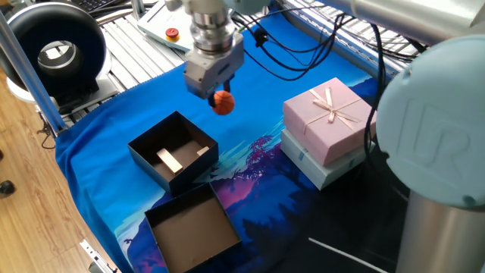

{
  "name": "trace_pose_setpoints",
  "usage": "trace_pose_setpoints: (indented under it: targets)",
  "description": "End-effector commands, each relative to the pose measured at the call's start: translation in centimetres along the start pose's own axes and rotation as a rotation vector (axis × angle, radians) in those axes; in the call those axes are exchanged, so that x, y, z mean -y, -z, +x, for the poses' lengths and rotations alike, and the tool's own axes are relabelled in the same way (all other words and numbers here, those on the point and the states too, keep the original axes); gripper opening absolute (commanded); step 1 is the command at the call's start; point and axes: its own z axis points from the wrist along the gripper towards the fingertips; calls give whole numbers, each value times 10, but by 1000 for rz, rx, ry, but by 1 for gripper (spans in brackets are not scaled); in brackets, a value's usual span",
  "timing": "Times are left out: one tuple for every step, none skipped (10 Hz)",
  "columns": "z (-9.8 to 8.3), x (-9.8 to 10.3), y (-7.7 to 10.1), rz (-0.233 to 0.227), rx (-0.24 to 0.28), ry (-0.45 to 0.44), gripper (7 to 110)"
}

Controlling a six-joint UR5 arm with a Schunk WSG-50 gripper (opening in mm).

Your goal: Take everything out of the gift box

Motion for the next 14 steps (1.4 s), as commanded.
trace_pose_setpoints:
  targets:
    - [3, 5, -24, -61, 8, 15, 7]
    - [5, 8, -25, -52, 0, 16, 7]
    - [5, 9, -29, -52, 0, 15, 7]
    - [2, 10, -35, -54, 8, 13, 7]
    - [0, 9, -37, -53, 9, 13, 7]
    - [1, 8, -38, -57, 6, 13, 7]
    - [0, 7, -38, -59, 6, 13, 7]
    - [0, 8, -38, -56, 5, 15, 7]
    - [1, 9, -39, -51, -1, 19, 7]
    - [1, 10, -40, -48, -1, 24, 7]
    - [0, 11, -40, -45, 0, 24, 7]
    - [-1, 11, -40, -44, 3, 27, 7]
    - [-1, 8, -40, -54, 5, 38, 7]
    - [-2, 7, -40, -58, 8, 50, 7]
